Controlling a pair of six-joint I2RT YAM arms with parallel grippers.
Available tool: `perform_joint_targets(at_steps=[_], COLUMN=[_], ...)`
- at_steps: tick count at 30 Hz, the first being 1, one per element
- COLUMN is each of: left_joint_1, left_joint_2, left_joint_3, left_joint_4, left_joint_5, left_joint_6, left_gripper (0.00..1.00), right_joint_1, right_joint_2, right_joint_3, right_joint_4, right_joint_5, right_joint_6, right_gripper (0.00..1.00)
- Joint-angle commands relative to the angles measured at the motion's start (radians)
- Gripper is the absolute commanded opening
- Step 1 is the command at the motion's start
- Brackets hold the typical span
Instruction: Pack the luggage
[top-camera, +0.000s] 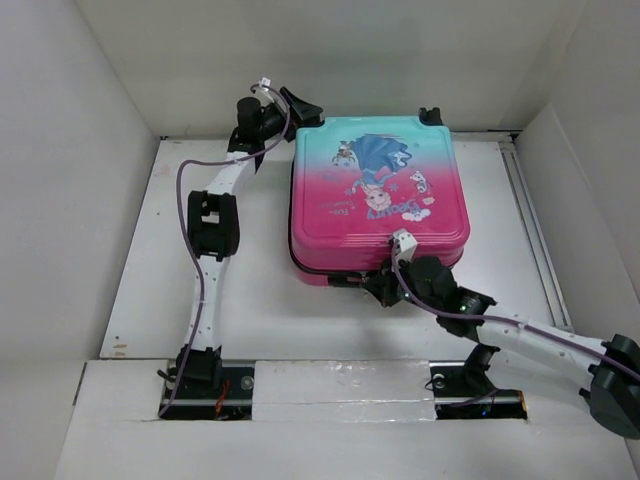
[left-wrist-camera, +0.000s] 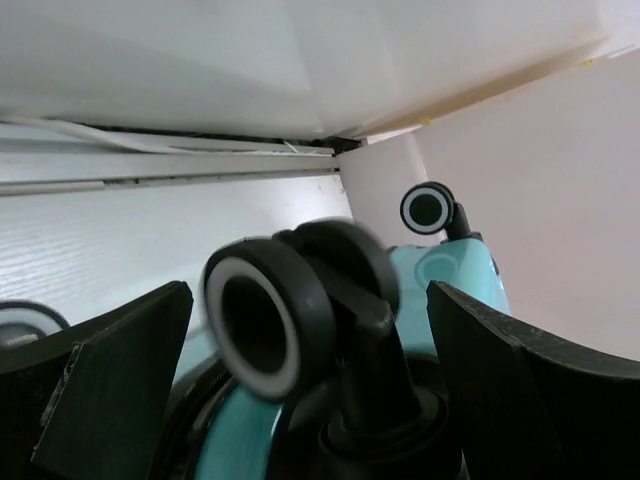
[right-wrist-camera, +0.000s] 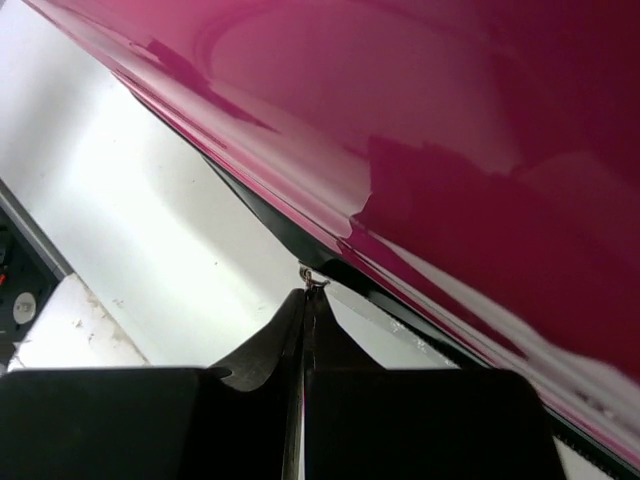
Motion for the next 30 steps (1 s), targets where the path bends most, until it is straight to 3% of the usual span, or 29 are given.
perform_joint_targets(at_steps=[1,7,11,12,15,16,18,26,30], left_joint_1=[-0.038,-0.065,-0.075,-0.075,-0.075,-0.075,-0.075,0.011,0.083], left_joint_2=[0.008,0.028,0.040,0.040,0.040,0.040,0.040,-0.128,-0.266], left_joint_3=[0.048,0.031,0.049,0.049,0.049,0.049,0.031,-0.255,-0.572], left_joint_4=[0.093,0.248,0.270,0.270,0.270,0.259,0.303,0.468,0.615], left_joint_5=[-0.022,-0.032,-0.045,-0.046,-0.046,-0.056,-0.056,-0.056,-0.067], left_joint_6=[-0.032,-0.133,-0.133,-0.133,-0.133,-0.122,-0.122,-0.130,-0.147], left_gripper=[1.00,0.87,0.60,0.43,0.30,0.16,0.00,0.00,0.00], right_joint_1=[0.049,0.069,0.069,0.069,0.069,0.069,0.069,0.069,-0.008], right_joint_2=[-0.083,-0.161,-0.147,-0.137,-0.137,-0.137,-0.127,-0.051,0.032], right_joint_3=[-0.026,-0.073,-0.053,-0.053,-0.044,-0.044,-0.044,0.011,0.092], right_joint_4=[-0.130,-0.169,-0.169,-0.169,-0.180,-0.180,-0.180,-0.160,-0.149], right_joint_5=[-0.132,-0.109,-0.100,-0.100,-0.081,-0.081,-0.070,0.012,-0.003], right_joint_6=[0.163,0.203,0.203,0.203,0.193,0.193,0.193,0.127,0.032], right_gripper=[0.00,0.00,0.00,0.00,0.00,0.00,0.00,0.00,0.00])
